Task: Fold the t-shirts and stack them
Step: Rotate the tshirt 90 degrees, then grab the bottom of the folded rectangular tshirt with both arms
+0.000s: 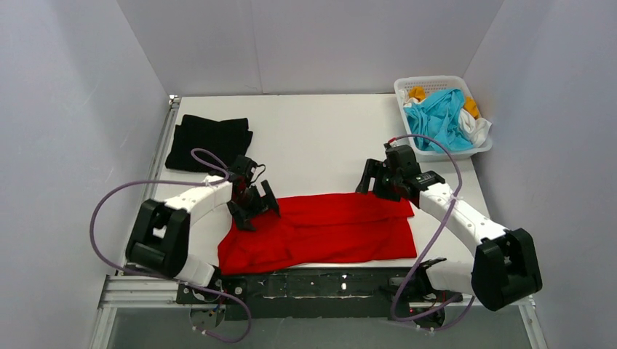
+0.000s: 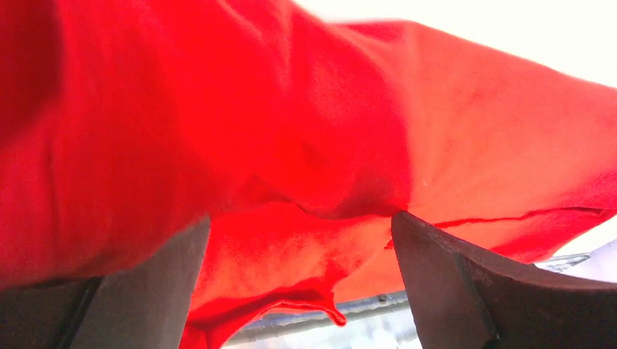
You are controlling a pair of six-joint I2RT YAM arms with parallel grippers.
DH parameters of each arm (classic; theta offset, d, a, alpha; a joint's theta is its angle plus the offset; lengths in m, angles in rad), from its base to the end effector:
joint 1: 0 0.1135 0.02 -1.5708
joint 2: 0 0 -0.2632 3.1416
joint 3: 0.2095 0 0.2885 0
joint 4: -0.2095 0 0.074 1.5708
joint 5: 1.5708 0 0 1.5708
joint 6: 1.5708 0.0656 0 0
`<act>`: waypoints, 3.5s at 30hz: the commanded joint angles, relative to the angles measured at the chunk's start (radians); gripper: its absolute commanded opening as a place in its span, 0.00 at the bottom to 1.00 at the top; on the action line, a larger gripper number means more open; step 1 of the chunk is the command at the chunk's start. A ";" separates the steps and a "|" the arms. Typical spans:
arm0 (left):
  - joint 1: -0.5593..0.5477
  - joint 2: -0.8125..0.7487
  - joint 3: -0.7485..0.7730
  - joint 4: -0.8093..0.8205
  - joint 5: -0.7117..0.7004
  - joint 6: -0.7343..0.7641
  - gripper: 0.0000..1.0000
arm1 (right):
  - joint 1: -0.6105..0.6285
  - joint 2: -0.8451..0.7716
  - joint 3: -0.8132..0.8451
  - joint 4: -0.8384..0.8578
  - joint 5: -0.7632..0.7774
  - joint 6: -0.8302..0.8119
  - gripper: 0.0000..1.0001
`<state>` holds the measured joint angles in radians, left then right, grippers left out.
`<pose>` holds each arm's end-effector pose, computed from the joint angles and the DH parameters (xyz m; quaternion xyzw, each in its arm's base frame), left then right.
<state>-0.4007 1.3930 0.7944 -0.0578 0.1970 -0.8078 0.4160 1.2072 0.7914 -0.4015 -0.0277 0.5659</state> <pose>0.3172 -0.1483 0.1787 -0.1380 0.8833 -0.3222 0.3114 0.2776 0.1246 0.1986 0.0645 0.9275 0.1848 0.3183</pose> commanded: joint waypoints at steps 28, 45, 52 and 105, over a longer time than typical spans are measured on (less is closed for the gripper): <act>-0.026 1.482 1.772 0.069 0.034 -0.290 0.98 | 0.597 0.210 0.087 -0.070 -0.194 0.016 0.80; 0.038 1.129 1.708 -0.107 0.015 0.051 0.98 | 0.578 -0.244 -0.056 -0.128 0.281 0.325 0.93; 0.030 0.740 1.360 -0.245 0.240 0.150 0.98 | 0.498 -0.285 -0.104 -0.185 0.208 0.348 0.95; -0.357 -0.012 -0.278 0.094 0.092 -0.035 0.00 | 0.425 -0.111 -0.378 0.043 -0.121 0.306 0.01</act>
<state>-0.7547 1.3277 0.5312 0.1715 0.3862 -0.8913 0.8421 1.0801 0.4095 -0.3443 -0.1684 0.8894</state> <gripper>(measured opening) 0.024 0.083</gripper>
